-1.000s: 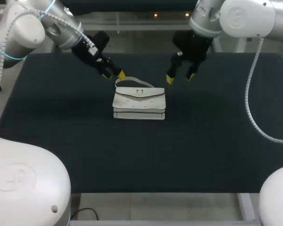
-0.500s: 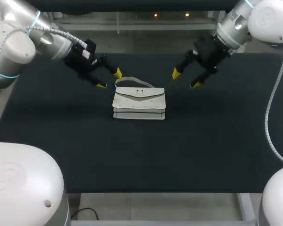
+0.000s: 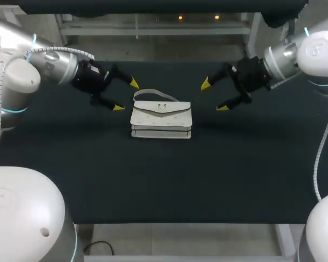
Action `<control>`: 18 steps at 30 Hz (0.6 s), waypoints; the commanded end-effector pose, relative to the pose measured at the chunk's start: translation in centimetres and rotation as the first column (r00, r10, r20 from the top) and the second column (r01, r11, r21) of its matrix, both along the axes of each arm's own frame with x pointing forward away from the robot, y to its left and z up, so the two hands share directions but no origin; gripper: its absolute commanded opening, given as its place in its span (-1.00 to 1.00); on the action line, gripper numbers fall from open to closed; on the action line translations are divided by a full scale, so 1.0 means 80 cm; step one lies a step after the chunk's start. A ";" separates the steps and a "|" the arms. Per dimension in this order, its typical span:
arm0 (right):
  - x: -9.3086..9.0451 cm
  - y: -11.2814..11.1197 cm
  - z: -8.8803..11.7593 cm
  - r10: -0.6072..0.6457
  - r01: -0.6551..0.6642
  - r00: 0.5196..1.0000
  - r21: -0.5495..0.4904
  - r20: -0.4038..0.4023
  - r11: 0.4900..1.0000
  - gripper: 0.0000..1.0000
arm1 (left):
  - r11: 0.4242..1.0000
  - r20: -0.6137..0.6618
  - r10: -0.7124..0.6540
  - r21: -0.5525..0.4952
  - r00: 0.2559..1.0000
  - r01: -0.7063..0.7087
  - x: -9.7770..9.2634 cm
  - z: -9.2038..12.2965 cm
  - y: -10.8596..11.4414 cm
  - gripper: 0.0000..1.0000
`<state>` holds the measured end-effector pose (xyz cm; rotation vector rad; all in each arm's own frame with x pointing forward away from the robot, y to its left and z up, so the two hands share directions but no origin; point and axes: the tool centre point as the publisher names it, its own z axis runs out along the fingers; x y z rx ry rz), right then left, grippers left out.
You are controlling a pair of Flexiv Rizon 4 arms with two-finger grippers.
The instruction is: Pick up the bag, open it, inspect its contents, close it, and place it on the opposite side
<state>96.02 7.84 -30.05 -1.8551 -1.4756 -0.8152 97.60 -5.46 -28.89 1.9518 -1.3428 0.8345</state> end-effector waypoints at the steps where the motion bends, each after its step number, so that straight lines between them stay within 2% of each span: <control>1: -0.009 -0.001 -0.002 -0.063 0.063 0.997 0.016 0.054 0.998 1.00 | 0.996 -0.050 0.080 -0.024 0.996 -0.081 -0.006 -0.004 -0.001 1.00; 4: -0.009 -0.001 -0.002 -0.063 0.063 0.997 0.016 0.054 0.998 1.00 | 0.996 -0.050 0.080 -0.024 0.996 -0.081 -0.006 -0.004 -0.001 1.00; 5: -0.009 -0.001 -0.002 -0.063 0.063 0.997 0.016 0.054 0.998 1.00 | 0.996 -0.043 0.070 -0.056 0.997 -0.073 -0.005 -0.008 -0.003 1.00; 7: -0.007 0.013 -0.011 0.004 -0.002 0.999 -0.041 0.032 0.999 1.00 | 0.995 -0.047 0.025 -0.091 0.999 -0.030 -0.003 -0.018 -0.008 1.00; 9: -0.004 0.023 -0.021 0.074 -0.075 0.997 -0.069 -0.025 0.995 1.00 | 0.994 -0.039 0.003 -0.106 0.999 -0.007 0.001 -0.025 -0.009 1.00; 10: -0.002 0.026 -0.024 0.071 -0.074 0.997 -0.073 -0.035 0.995 1.00 | 0.993 -0.025 -0.003 -0.119 1.000 0.000 0.002 -0.027 -0.008 1.00; 12: 0.001 0.028 -0.027 0.099 -0.103 0.993 -0.050 -0.071 0.993 1.00 | 0.991 -0.017 -0.034 -0.133 0.999 0.031 0.004 -0.031 -0.006 1.00; 18: 0.008 0.029 -0.029 0.141 -0.139 0.984 0.025 -0.108 0.990 1.00 | 0.978 0.001 -0.098 -0.184 0.995 0.096 0.017 -0.040 0.004 1.00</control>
